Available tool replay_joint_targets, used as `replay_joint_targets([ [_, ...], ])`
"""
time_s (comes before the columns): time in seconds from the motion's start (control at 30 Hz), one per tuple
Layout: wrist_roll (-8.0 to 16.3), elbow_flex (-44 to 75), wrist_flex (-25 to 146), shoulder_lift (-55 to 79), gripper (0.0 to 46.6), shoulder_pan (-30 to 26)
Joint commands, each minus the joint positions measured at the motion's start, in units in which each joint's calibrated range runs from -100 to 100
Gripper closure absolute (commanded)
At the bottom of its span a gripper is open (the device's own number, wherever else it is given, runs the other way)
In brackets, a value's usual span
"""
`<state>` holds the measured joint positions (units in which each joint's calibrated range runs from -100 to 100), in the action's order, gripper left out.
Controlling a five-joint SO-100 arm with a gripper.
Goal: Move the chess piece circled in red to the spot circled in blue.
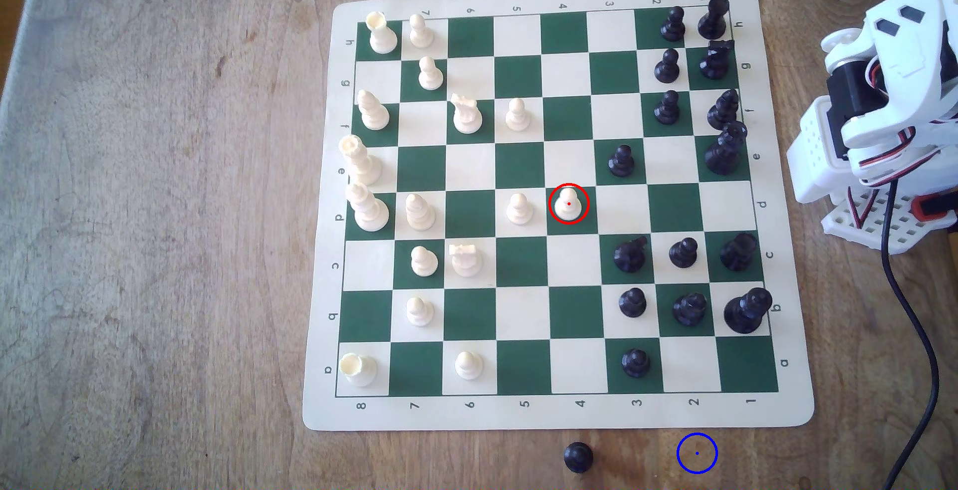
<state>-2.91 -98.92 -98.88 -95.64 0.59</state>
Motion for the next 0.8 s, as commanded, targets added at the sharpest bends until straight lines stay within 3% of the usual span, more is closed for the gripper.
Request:
replay_joint_targets([
  [0.0,-0.1,-1.0,9.0,-0.2,46.4,1.1],
  [0.17,-0.1,1.3,20.3,-0.2,46.4,0.5],
  [0.5,0.2,17.0,83.8,-0.1,46.4,2.5],
  [0.77,0.4,23.9,105.2,2.5,46.4,4.9],
])
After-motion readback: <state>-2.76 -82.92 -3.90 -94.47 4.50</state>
